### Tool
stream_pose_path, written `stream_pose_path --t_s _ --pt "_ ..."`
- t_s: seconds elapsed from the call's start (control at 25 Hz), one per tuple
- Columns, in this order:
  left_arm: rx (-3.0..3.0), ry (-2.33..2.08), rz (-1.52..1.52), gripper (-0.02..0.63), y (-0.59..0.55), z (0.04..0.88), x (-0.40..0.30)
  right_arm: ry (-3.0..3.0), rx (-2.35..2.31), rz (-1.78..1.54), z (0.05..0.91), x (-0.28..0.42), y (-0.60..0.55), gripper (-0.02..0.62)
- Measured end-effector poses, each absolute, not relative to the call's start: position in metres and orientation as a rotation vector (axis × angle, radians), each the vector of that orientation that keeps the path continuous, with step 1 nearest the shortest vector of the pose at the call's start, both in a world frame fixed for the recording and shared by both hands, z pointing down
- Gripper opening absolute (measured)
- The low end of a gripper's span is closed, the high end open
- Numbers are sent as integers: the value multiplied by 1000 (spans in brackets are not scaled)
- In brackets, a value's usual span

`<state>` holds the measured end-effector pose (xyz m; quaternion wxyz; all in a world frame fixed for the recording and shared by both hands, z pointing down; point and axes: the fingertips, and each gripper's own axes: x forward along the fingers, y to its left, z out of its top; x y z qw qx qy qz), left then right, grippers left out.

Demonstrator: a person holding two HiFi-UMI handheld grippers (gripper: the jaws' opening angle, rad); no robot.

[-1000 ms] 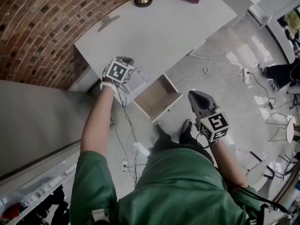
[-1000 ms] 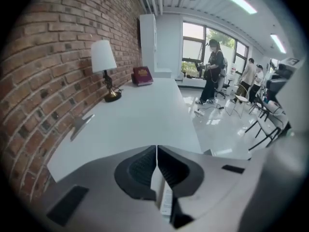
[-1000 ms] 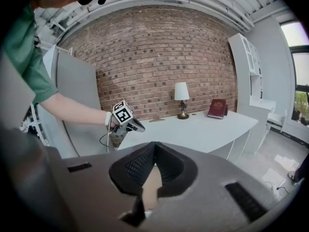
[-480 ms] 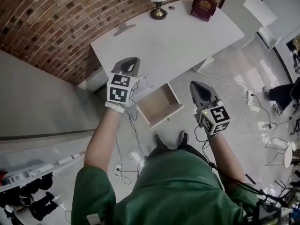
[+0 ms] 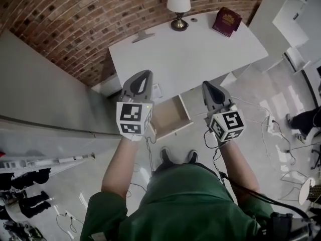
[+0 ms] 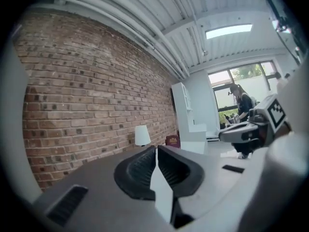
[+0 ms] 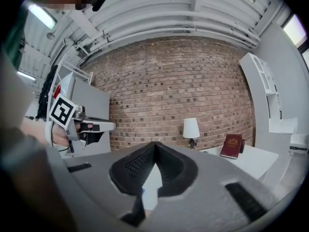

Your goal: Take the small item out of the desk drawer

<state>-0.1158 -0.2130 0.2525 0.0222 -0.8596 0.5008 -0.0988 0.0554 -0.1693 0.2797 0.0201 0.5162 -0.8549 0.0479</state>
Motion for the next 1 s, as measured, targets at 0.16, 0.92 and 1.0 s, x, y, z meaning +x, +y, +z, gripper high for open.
stream_pose_path --t_s 0.16,0.92,1.0 --pt "-2626 1630 -196 11 -193 231 -108 -2711 1584 106 265 65 -172 3" --pt "-2488 1791 -53 11 -168 192 -127 -2791 1527 -157 208 71 -171 3" --pt "-2485 1784 -51 11 -166 190 -130 -2790 1530 -156 207 69 -169 2"
